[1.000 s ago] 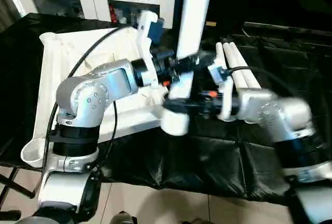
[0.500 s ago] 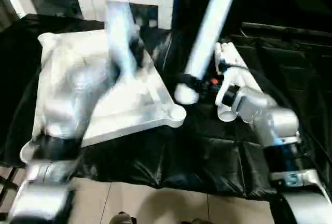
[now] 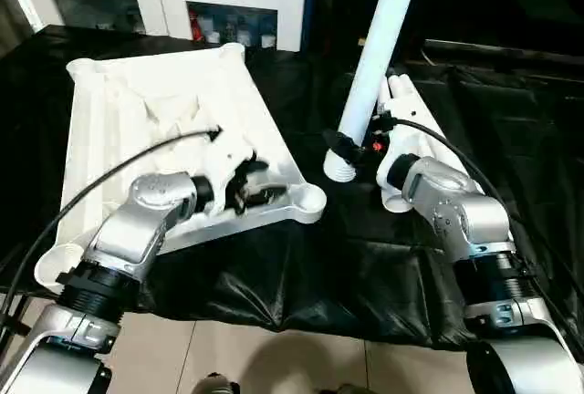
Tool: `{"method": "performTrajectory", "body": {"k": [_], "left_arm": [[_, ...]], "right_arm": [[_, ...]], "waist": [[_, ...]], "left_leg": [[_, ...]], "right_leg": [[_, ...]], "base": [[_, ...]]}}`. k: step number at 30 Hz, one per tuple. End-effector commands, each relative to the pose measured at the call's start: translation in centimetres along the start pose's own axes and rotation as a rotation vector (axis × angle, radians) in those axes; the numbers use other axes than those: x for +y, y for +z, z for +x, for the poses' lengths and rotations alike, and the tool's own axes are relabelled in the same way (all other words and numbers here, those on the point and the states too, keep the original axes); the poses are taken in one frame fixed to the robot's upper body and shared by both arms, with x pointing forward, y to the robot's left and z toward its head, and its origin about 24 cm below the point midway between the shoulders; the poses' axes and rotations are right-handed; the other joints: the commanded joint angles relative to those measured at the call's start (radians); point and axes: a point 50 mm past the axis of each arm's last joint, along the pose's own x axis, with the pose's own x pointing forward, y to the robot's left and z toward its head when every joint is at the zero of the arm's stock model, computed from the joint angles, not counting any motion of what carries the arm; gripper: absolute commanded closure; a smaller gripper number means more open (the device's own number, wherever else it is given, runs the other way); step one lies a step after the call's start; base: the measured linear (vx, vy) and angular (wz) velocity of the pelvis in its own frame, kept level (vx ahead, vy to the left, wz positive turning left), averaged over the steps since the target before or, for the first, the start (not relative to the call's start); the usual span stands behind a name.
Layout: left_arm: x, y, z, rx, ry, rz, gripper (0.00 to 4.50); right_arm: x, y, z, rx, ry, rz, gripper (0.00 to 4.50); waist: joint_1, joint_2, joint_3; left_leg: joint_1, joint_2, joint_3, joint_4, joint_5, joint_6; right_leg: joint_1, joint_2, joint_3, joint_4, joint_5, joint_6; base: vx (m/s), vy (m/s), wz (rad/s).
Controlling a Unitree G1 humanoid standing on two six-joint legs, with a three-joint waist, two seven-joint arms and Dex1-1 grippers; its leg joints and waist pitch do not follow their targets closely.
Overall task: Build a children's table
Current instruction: Insert table leg to table base
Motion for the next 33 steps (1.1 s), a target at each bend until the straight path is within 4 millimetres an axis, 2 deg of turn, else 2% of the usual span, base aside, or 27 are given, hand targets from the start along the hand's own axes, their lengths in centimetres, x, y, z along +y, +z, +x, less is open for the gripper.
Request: {"method": "performTrajectory", "body": {"k": [1, 2, 3, 6, 10, 14, 16, 18, 19, 21, 24, 25, 29, 31, 33], "left_arm": [[0.1, -0.8, -0.2, 0.043, -0.041, 0.040, 1.89], [0.4, -1.1, -0.3, 0.057, -0.039, 0.049, 2.02], [0.6, -1.5, -0.4, 0.067, -0.033, 0.055, 2.16], [0.8, -2.1, -0.9, 0.081, -0.076, 0.050, 2.31], [0.3, -2.2, -0.9, 0.061, -0.145, 0.026, 2.63], [0.3, -2.7, -0.8, 0.088, -0.178, 0.037, 2.79], [0.3, -3.0, -0.8, 0.102, -0.185, 0.042, 3.09], [0.3, -3.2, -0.7, 0.109, -0.212, 0.029, 3.12], [0.3, -3.4, -0.7, 0.123, -0.221, 0.029, 3.18], [0.5, -3.6, -0.7, 0.148, -0.221, 0.029, 3.45], [0.8, -3.8, -0.9, 0.175, -0.209, 0.045, 3.55], [0.9, -3.7, -0.9, 0.163, -0.203, 0.044, 3.82], [0.9, -3.3, -0.9, 0.137, -0.220, 0.043, 4.00], [0.6, -3.5, -1.0, 0.146, -0.242, 0.040, 4.37], [0.6, -3.5, -1.0, 0.146, -0.242, 0.040, 4.41]], "right_arm": [[0.3, 0.4, -0.1, -0.020, 0.025, -0.031, 2.62], [0.4, 0.4, -0.1, -0.019, 0.029, -0.028, 2.62], [0.4, 0.3, 0.0, -0.017, 0.033, -0.027, 2.62], [0.8, 0.3, 0.1, -0.015, 0.054, -0.026, 2.62], [0.7, 0.3, 0.1, -0.014, 0.053, -0.032, 2.62], [0.7, 0.1, 0.0, -0.009, 0.053, -0.030, 2.62], [0.8, 0.0, 0.0, -0.006, 0.058, -0.030, 2.62], [0.9, 0.0, 0.0, -0.004, 0.063, -0.032, 2.62], [0.9, 0.0, 0.1, -0.001, 0.068, -0.037, 2.62], [0.9, 0.0, 0.1, 0.001, 0.071, -0.043, 2.62], [1.1, 0.1, 0.2, 0.000, 0.083, -0.043, 2.62], [1.3, 0.1, 0.2, 0.002, 0.101, -0.043, 2.62], [2.0, -0.1, 0.2, 0.026, 0.167, -0.051, 2.62], [2.6, -0.6, 0.0, 0.060, 0.237, -0.063, 2.62], [2.6, -0.6, 0.0, 0.060, 0.237, -0.063, 2.62]], "waist": [[-0.004, 0.016, -0.082], [-0.006, 0.009, -0.083], [-0.006, 0.006, -0.083], [-0.004, 0.013, -0.084], [-0.003, 0.010, -0.083], [-0.003, 0.010, -0.081], [-0.004, 0.011, -0.082], [-0.004, 0.011, -0.082], [-0.004, 0.015, -0.082], [-0.005, 0.012, -0.082], [-0.005, 0.013, -0.080], [-0.005, 0.011, -0.080], [-0.005, 0.007, -0.077], [-0.004, 0.002, -0.077], [-0.003, 0.004, -0.079]], "left_leg": [[0.022, 0.025, -0.005, -0.075, -0.153, -0.060], [0.021, 0.025, -0.003, -0.075, -0.153, -0.056], [0.021, 0.025, -0.003, -0.075, -0.145, -0.053], [0.021, 0.026, -0.004, -0.075, -0.129, -0.050], [0.024, 0.028, -0.003, -0.076, -0.137, -0.053], [0.022, 0.027, -0.002, -0.077, -0.147, -0.053], [0.022, 0.027, -0.003, -0.077, -0.145, -0.053], [0.022, 0.029, -0.004, -0.078, -0.144, -0.054], [0.023, 0.027, -0.003, -0.077, -0.145, -0.055], [0.023, 0.028, -0.003, -0.077, -0.153, -0.054], [0.023, 0.029, -0.004, -0.078, -0.161, -0.056], [0.024, 0.028, -0.004, -0.078, -0.165, -0.056], [0.025, 0.031, -0.005, -0.080, -0.189, -0.052], [0.024, 0.032, -0.004, -0.080, -0.177, -0.045], [0.023, 0.032, -0.004, -0.079, -0.164, -0.042]], "right_leg": [[0.054, -0.084, 0.041, -0.075, -0.109, -0.177], [0.056, -0.083, 0.042, -0.076, -0.110, -0.174], [0.056, -0.084, 0.042, -0.074, -0.106, -0.173], [0.056, -0.087, 0.042, -0.071, -0.087, -0.177], [0.054, -0.089, 0.042, -0.070, -0.089, -0.190], [0.054, -0.089, 0.043, -0.073, -0.107, -0.187], [0.054, -0.088, 0.043, -0.073, -0.105, -0.181], [0.055, -0.090, 0.043, -0.072, -0.101, -0.185], [0.053, -0.089, 0.043, -0.072, -0.101, -0.187], [0.054, -0.089, 0.043, -0.074, -0.103, -0.189], [0.055, -0.091, 0.043, -0.074, -0.118, -0.187], [0.054, -0.091, 0.043, -0.075, -0.128, -0.188], [0.051, -0.093, 0.044, -0.081, -0.193, -0.177], [0.052, -0.093, 0.044, -0.080, -0.185, -0.173], [0.052, -0.093, 0.044, -0.077, -0.165, -0.174]], "base": [[0.000, 0.000, 0.00], [0.000, 0.000, 0.00], [0.000, 0.000, 0.00], [0.000, 0.000, 0.00], [0.000, 0.000, 0.00], [0.000, 0.000, 0.00], [0.000, 0.000, 0.00], [0.000, 0.000, 0.00], [0.000, 0.000, 0.00], [0.000, 0.000, 0.00], [0.000, 0.000, 0.00], [0.000, 0.000, 0.00], [0.000, 0.000, 0.00], [0.000, 0.000, 0.00], [0.000, 0.000, 0.00]]}}
